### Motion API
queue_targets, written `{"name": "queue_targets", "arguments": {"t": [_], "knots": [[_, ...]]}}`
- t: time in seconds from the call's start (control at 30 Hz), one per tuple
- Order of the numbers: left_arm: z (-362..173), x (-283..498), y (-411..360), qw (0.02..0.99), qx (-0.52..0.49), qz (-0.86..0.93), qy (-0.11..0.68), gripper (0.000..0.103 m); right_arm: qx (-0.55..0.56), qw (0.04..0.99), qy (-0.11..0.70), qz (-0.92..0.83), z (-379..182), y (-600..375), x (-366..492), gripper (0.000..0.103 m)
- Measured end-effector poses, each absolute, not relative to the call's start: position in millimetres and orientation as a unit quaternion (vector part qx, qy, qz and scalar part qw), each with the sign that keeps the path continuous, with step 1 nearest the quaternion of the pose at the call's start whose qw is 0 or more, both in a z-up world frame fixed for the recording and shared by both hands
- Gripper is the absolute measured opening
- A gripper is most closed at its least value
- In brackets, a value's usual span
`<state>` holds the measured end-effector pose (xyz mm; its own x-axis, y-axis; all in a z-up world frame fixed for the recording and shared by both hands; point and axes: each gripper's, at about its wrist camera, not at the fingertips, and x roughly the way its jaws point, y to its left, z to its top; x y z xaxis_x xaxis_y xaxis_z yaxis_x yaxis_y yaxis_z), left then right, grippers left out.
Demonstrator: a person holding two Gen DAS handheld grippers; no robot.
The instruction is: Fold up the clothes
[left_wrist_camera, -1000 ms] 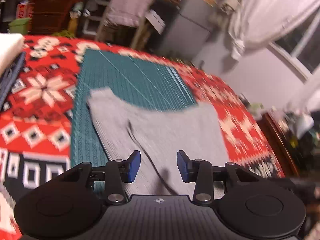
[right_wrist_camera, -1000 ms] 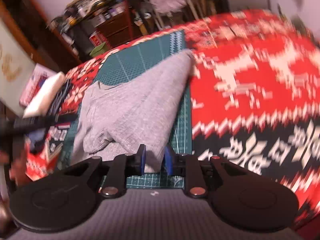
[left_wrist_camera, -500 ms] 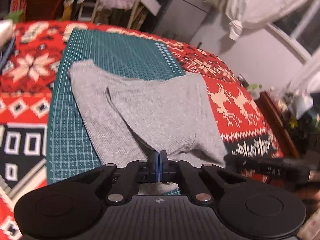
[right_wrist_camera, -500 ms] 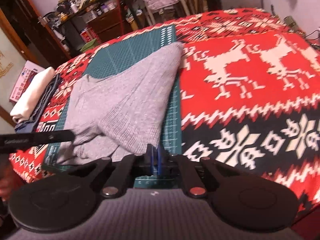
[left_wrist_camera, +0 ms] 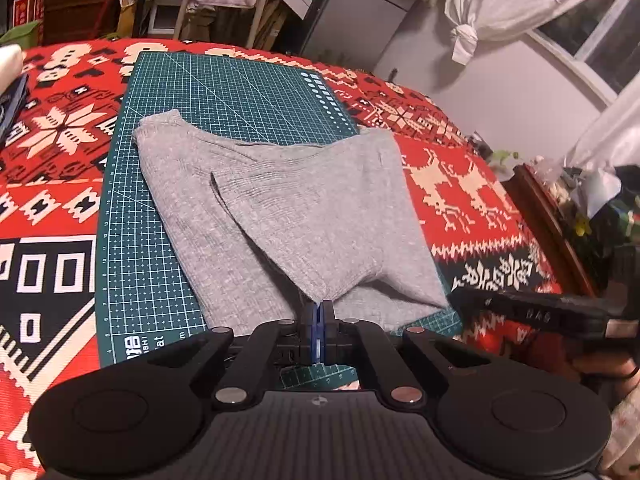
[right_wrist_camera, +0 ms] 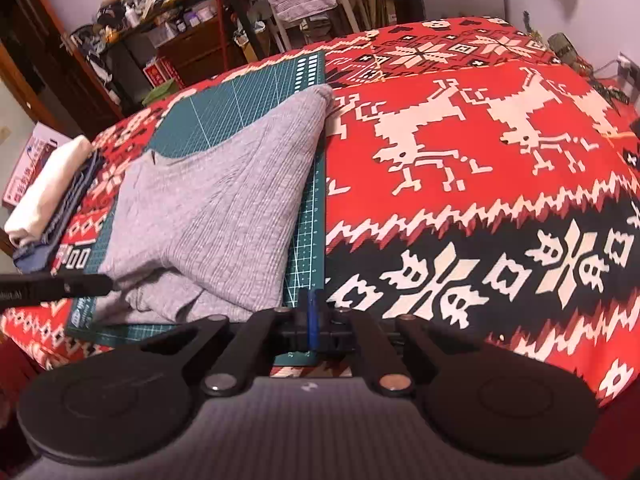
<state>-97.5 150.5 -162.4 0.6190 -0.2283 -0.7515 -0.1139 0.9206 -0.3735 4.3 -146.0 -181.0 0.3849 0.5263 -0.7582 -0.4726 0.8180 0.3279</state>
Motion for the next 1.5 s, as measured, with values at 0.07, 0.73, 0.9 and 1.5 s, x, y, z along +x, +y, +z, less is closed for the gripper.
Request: {"name": "queue_targets", "arguments": {"t": [0.07,0.73,0.9,1.5], "knots": [[-168,-97,150,0.875,-0.195,-0.029,0.443,0.001,0.048,0.829,0.463,0.310,-179,-148,5,0.007],[-178,-101,117,0.879,-0.073,-0.023,0.471,0.001,0.003,0.831,0.459,0.315,-181,-137,0,0.001],[-174,-102,127,0.881,-0.111,-0.035,0.459,0.008,0.000,0.832,0.458,0.314,-178,-139,-3,0.000],[-170,-91,133,0.895,-0.150,-0.073,0.414,0.001,-0.063,0.820,0.369,0.434,-153,-70,-30,0.011]]}}
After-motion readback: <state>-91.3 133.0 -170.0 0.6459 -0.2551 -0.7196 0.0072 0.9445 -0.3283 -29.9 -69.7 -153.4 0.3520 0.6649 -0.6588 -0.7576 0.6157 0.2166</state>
